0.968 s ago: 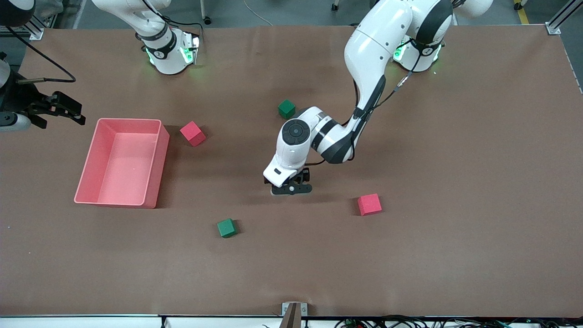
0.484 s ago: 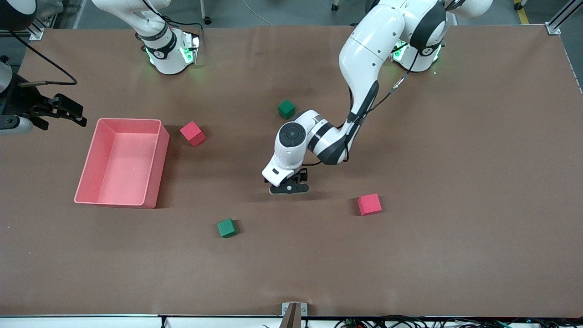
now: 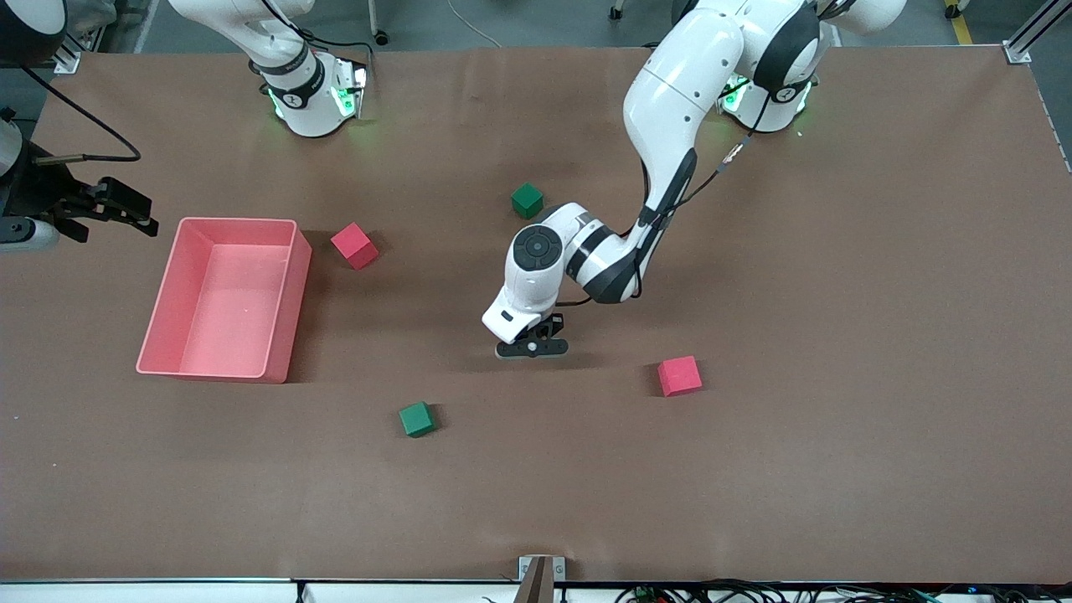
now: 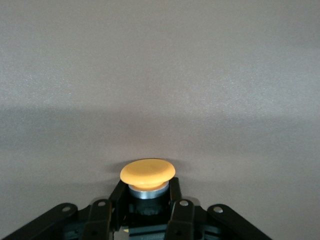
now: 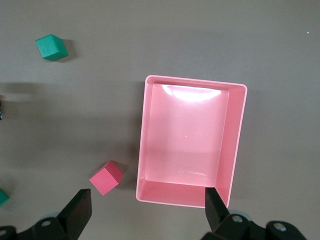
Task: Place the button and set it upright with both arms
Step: 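Carry the button with the left gripper while the right gripper returns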
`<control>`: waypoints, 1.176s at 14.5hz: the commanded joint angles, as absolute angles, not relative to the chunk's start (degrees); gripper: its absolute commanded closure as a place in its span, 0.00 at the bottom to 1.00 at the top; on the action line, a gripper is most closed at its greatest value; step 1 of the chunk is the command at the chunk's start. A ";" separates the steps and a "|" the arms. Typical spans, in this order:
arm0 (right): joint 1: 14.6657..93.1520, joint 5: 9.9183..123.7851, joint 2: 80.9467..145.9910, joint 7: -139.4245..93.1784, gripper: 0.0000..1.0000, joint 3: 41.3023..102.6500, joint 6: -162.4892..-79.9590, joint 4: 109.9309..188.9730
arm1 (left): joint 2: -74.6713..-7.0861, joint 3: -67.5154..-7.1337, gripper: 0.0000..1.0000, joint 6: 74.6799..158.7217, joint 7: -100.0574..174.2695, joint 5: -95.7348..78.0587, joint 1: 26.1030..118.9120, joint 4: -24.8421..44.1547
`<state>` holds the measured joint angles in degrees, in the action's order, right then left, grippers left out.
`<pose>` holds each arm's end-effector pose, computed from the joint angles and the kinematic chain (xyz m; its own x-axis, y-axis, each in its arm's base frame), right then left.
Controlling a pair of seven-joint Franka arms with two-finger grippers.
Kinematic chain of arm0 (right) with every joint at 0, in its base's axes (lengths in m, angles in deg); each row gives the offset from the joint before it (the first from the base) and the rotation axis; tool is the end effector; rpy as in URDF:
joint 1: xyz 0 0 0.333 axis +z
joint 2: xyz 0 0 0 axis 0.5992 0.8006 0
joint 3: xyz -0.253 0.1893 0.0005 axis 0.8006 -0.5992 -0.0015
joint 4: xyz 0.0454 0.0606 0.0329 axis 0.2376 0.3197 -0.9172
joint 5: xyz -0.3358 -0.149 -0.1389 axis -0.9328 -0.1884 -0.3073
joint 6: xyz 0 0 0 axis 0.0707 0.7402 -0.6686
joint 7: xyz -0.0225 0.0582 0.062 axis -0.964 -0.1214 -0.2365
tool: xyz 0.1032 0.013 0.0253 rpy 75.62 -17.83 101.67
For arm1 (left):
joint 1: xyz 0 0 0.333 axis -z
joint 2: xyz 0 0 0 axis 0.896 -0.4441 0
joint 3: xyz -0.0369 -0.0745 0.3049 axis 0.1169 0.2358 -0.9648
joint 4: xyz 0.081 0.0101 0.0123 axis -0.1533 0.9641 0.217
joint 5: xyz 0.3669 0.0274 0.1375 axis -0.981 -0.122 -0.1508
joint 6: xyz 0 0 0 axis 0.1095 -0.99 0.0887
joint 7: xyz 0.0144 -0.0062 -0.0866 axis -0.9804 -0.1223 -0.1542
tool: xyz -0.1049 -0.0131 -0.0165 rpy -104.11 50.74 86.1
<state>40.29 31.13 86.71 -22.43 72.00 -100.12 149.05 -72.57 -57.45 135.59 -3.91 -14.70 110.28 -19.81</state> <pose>0.5407 -0.0181 0.5923 0.9979 0.0635 -0.0132 0.0631 -0.9976 -0.0278 0.5401 -0.5468 0.1739 0.9936 0.0713 0.0875 0.0607 -0.9911 0.1188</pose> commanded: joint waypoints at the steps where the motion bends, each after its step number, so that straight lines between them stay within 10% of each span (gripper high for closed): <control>1: 39.54 31.06 87.54 -21.83 0.00 72.24 -99.91 147.20 | -72.22 -57.85 0.96 133.85 -5.30 -14.67 110.57 -20.97; 17: 39.45 31.76 88.07 -22.35 0.00 72.24 -99.91 144.39 | -47.01 -62.68 1.00 101.75 -12.77 -16.68 101.70 -9.40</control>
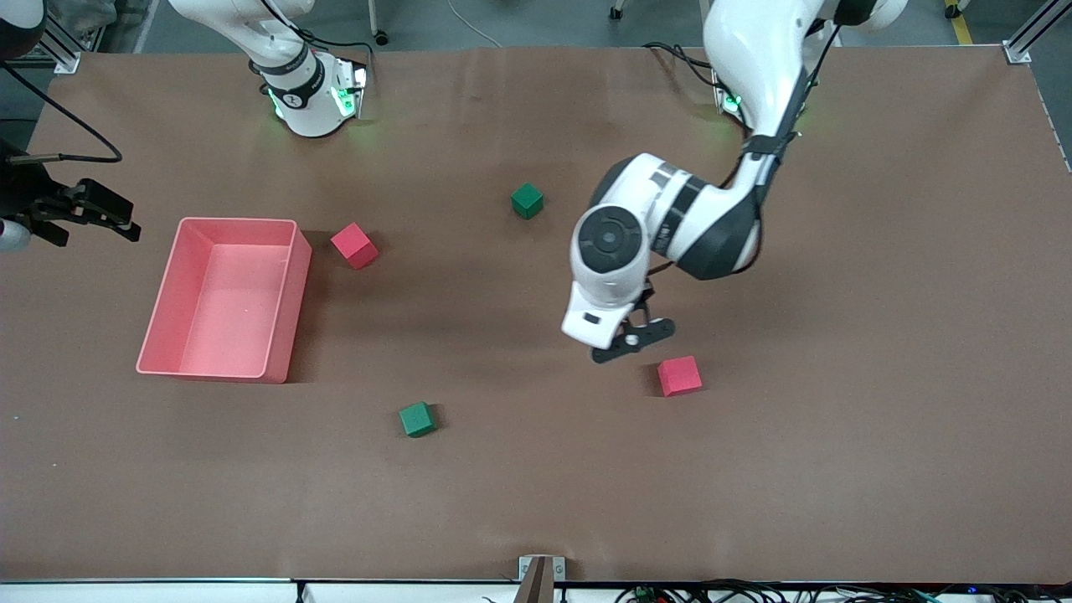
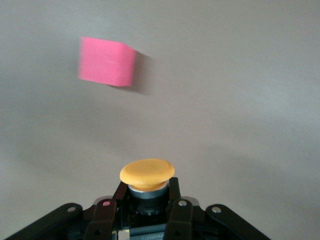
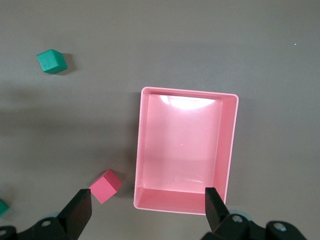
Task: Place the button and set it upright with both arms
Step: 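Carry the button with the left gripper while the right gripper returns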
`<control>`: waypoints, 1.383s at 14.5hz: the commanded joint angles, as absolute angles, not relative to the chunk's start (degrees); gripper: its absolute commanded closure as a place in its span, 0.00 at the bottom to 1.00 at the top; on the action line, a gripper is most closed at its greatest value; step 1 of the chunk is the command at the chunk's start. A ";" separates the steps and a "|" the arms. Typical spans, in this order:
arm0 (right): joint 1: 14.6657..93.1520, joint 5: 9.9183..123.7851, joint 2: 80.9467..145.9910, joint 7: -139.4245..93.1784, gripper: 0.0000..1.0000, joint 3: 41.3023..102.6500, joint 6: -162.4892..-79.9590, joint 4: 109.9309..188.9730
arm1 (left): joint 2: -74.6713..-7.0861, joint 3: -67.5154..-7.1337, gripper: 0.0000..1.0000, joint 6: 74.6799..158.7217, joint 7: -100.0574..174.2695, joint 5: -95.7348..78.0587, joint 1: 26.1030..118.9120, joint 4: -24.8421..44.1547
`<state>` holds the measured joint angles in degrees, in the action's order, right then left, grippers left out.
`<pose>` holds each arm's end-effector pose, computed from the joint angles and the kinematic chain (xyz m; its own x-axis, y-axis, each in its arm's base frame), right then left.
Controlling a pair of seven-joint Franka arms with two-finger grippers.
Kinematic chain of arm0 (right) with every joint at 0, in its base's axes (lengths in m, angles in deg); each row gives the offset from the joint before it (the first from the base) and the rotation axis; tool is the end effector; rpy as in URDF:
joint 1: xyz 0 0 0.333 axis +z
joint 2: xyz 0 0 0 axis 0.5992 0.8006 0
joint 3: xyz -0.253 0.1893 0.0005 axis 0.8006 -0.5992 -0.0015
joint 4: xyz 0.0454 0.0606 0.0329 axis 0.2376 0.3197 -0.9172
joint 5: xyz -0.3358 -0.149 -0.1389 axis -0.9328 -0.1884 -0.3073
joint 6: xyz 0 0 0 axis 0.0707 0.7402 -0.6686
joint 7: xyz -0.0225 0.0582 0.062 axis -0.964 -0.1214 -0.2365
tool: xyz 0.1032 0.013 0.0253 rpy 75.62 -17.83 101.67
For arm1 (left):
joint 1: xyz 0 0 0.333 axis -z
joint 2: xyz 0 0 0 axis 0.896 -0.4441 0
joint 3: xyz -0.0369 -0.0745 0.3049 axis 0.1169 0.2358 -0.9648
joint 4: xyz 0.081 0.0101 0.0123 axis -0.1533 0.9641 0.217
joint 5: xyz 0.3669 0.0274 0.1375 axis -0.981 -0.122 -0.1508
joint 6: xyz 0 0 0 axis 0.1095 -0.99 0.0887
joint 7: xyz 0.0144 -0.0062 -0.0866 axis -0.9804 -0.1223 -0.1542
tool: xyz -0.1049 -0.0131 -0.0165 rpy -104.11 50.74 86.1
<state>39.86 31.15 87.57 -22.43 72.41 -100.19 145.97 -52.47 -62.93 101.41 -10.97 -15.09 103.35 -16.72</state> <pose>0.5473 -0.0261 0.6099 0.9985 0.0486 0.0265 0.0492 -0.9985 -0.0231 0.5913 -0.4042 0.3618 0.9255 0.3741 -0.0590 0.3635 -0.9212 -0.1389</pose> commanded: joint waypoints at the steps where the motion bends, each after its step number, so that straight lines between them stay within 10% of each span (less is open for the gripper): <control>1: 39.53 31.76 88.07 -22.35 0.00 72.24 -100.00 144.38 | -44.81 -62.77 1.00 101.75 -13.39 -17.47 100.30 -6.33; 9: 39.53 31.85 88.07 -22.53 0.00 72.24 -99.91 143.95 | -32.75 -62.68 1.00 102.37 -16.11 -28.53 87.90 9.96; 20: 39.01 31.85 88.07 -22.44 0.00 72.24 -99.82 143.59 | -37.65 -62.33 1.00 106.94 -51.83 -62.43 87.19 19.98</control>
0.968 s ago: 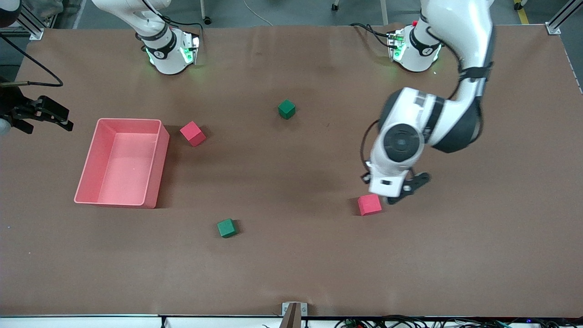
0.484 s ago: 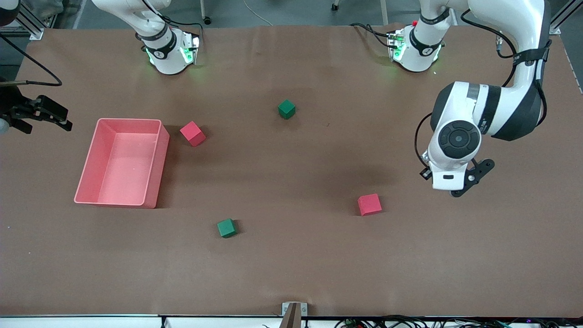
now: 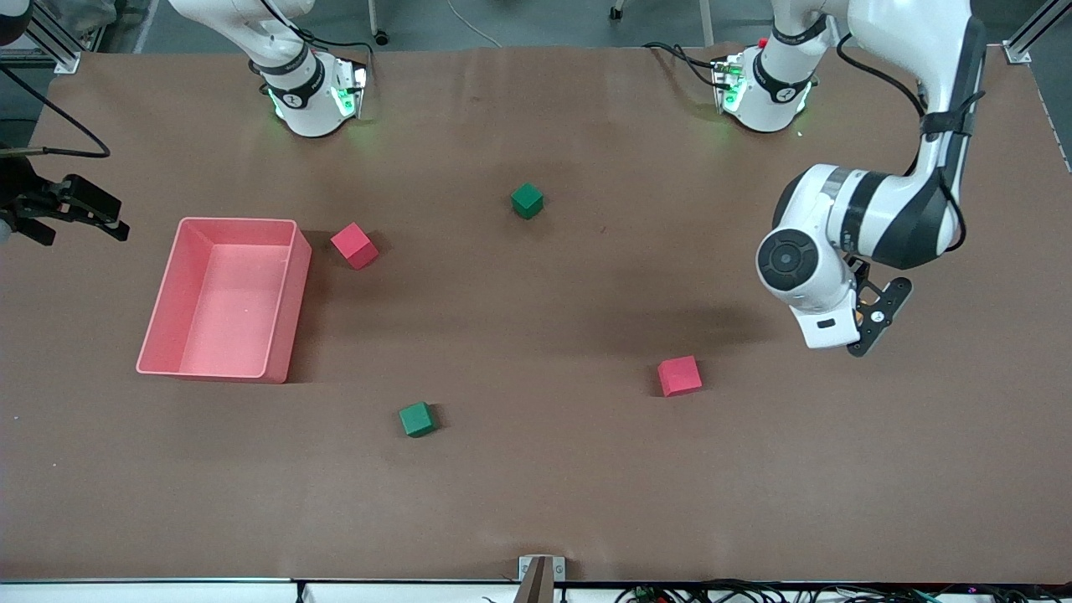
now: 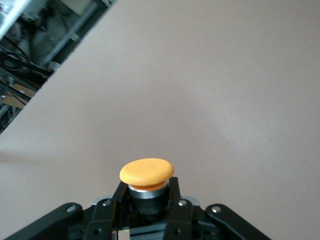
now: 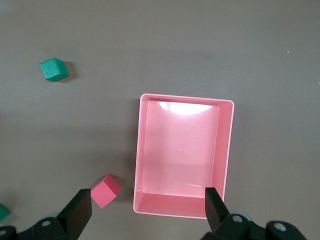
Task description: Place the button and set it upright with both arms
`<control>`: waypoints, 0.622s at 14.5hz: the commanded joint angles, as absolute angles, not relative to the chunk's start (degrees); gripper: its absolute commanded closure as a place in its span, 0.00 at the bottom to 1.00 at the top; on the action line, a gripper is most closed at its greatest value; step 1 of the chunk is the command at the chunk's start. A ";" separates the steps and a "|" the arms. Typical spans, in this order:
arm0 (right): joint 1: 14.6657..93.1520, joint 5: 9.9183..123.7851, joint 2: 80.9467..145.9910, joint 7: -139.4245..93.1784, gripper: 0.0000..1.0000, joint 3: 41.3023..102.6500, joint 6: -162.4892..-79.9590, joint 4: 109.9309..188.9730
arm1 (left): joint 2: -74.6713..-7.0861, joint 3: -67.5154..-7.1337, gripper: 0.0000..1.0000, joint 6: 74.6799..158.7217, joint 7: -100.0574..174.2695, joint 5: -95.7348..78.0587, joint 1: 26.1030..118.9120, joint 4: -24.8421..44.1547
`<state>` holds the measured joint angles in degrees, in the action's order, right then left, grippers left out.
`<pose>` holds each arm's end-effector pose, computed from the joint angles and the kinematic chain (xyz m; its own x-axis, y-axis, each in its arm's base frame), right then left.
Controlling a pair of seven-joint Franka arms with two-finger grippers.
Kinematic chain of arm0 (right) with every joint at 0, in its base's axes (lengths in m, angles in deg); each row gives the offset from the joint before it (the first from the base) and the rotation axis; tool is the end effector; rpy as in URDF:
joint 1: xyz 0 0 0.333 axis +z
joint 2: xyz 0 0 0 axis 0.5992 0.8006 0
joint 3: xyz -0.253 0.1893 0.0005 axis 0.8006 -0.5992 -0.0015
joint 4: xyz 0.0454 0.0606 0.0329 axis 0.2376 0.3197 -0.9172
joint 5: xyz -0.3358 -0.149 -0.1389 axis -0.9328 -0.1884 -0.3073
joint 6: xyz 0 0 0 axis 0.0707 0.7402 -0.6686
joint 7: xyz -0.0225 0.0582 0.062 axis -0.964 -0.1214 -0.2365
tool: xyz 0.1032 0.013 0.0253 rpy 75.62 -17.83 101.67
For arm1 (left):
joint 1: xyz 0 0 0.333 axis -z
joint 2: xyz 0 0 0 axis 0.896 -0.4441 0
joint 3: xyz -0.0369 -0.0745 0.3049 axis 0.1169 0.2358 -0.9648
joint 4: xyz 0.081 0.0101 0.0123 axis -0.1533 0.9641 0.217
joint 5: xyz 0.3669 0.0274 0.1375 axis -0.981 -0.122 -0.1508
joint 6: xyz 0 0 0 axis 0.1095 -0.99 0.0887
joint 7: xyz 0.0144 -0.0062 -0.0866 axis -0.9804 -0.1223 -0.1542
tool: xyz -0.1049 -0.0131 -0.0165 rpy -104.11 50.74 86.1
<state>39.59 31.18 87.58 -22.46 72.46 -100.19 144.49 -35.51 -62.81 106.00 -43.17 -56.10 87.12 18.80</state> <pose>0.5481 -0.0292 0.6222 0.9977 0.0424 0.0521 0.0435 -0.9988 -0.0211 0.5773 -0.1214 0.3078 0.6358 0.5958 0.4907 0.7692 -0.4365 -0.4667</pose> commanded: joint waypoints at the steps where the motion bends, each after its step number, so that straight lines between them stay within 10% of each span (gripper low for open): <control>1: 38.92 31.85 88.07 -22.44 0.00 72.24 -99.82 143.59 | -39.41 -62.24 1.00 106.94 -58.50 -66.31 87.36 20.07; 9: 38.40 31.85 88.07 -22.27 0.00 72.24 -99.47 143.59 | -46.00 -62.33 1.00 104.66 -83.15 -81.52 86.93 23.15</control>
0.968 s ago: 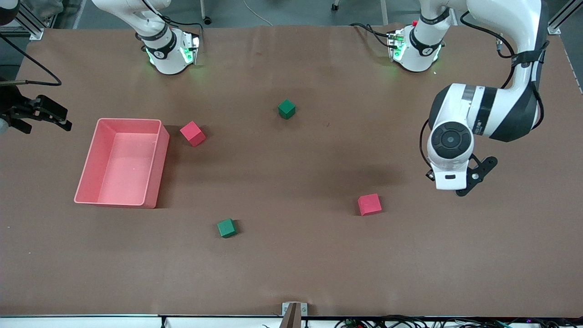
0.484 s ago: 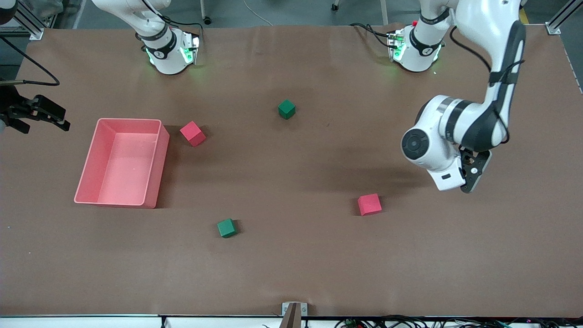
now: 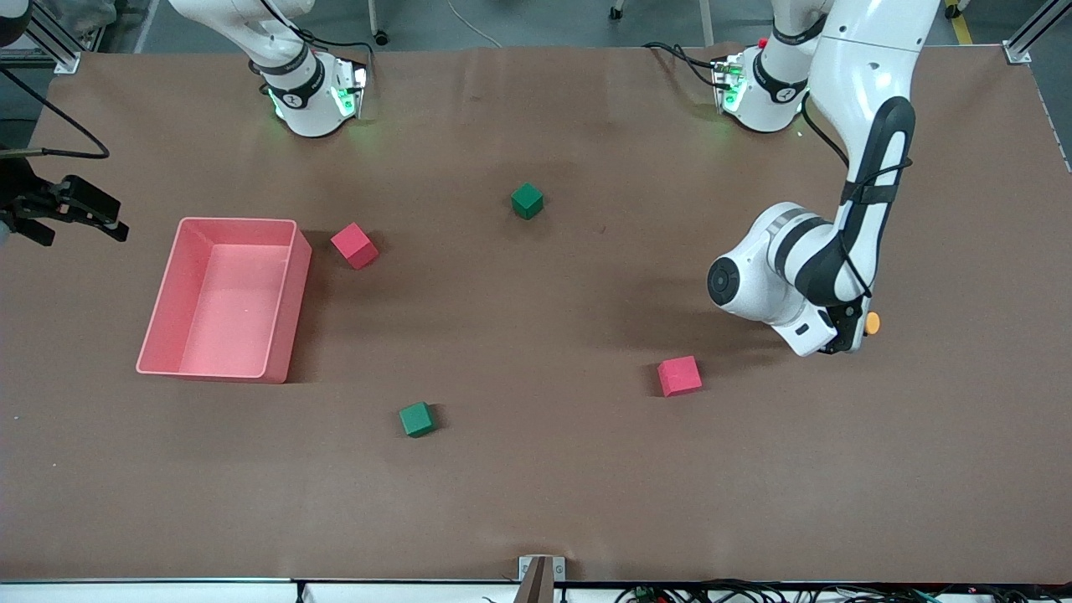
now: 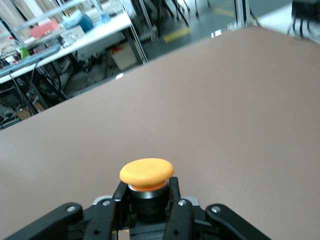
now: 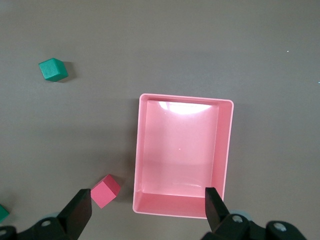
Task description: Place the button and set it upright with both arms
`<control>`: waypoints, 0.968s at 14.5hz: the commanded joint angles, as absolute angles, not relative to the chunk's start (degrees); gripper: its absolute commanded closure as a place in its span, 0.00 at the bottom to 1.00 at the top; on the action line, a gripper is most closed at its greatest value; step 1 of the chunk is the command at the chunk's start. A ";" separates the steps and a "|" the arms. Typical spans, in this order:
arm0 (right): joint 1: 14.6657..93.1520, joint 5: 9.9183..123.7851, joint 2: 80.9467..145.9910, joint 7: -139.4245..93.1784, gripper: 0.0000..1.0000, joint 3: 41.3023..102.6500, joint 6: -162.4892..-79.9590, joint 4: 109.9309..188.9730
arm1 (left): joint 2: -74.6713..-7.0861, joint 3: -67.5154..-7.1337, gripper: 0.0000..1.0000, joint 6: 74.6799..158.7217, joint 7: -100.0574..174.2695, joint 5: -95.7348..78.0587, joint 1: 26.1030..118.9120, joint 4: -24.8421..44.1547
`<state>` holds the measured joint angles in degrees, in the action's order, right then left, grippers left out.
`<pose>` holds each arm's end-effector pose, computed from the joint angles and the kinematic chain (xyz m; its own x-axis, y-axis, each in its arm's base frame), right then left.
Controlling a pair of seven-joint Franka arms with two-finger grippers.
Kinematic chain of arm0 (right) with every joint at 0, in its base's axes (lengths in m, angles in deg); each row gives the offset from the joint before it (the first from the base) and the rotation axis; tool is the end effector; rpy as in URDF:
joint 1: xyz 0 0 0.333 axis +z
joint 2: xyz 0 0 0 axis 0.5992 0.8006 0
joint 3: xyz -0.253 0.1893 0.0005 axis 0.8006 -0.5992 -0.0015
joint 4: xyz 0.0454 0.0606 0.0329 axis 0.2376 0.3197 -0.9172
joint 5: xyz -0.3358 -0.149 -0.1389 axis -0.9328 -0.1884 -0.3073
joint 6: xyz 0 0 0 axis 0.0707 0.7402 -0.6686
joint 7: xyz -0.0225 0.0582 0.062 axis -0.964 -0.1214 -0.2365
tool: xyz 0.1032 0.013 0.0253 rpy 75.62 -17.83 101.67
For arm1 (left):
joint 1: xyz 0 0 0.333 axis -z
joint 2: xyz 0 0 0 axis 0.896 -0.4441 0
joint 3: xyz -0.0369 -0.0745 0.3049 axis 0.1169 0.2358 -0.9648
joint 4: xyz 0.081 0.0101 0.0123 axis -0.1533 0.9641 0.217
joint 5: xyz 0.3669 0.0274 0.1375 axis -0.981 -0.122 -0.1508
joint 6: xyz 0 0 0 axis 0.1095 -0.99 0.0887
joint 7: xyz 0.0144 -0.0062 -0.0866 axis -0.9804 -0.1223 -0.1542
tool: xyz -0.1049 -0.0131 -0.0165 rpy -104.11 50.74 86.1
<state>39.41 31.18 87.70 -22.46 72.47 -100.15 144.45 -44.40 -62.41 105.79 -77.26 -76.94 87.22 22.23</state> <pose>0.5485 -0.0310 0.6213 0.9980 0.0391 0.0500 0.0402 -0.9990 -0.0211 0.5668 -0.1016 0.2126 0.3536 0.4278 0.8319 0.9337 -0.2158 -0.2859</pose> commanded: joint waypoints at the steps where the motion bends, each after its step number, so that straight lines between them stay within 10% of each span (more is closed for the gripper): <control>1: 38.22 31.85 88.07 -22.18 0.00 72.24 -98.77 143.51 | -48.11 -62.42 1.00 103.70 -87.10 -83.99 86.66 23.06; 14: 38.13 31.85 88.07 -22.35 0.00 72.24 -96.40 141.92 | -60.61 -62.68 1.00 94.29 -110.25 -102.37 81.30 22.88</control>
